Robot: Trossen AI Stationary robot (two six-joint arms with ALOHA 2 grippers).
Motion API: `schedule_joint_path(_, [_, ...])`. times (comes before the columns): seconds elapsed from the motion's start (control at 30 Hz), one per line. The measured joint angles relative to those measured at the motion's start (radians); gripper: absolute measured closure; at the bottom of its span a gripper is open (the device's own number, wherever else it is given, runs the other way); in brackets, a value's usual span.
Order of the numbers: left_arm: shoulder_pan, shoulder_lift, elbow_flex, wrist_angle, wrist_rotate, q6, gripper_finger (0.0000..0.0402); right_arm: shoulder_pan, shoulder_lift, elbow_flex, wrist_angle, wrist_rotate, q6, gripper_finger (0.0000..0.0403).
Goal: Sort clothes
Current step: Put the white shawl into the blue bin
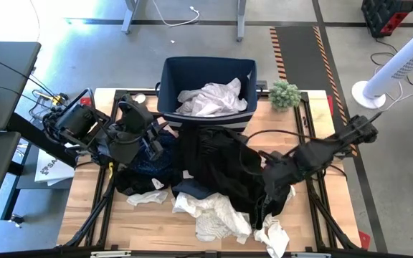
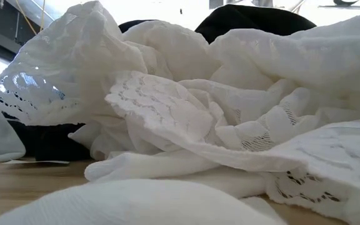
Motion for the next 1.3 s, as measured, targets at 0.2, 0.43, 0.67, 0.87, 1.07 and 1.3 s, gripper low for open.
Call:
schedule_joint_path(0.2, [0.000,0.000,0.000,0.000,0.065,-0.002,0.0273,-0.169,-0.003,-0.277,0.063,-0.066,-0.025,0.0244])
schedule_joint_path(0.43, [0.000,0.000,0.000,0.001,0.106,-0.021,0.0273,-0.359,-0.003,-0.528,0.318,-0.131,-0.160,0.0249])
schedule_joint_path(0.67, [-0.002,0.000,0.000,0.001,0.122,-0.038,0.0273,-0.421,-0.004,-0.739,0.651,-0.177,-0.062,0.0250])
schedule_joint_path(0.87, [-0.002,0.000,0.000,0.000,0.122,-0.039,0.0273,-0.418,-0.011,-0.858,0.858,-0.229,0.034,0.0331])
schedule_joint_path(1.07, [-0.002,0.000,0.000,0.000,0.122,-0.047,0.0273,-0.418,-0.112,-0.749,0.708,-0.030,0.001,0.0387])
schedule_joint_path(1.3, [-0.002,0.000,0.000,0.000,0.122,-0.047,0.0273,-0.388,-0.308,-0.391,0.389,0.272,-0.010,0.0399])
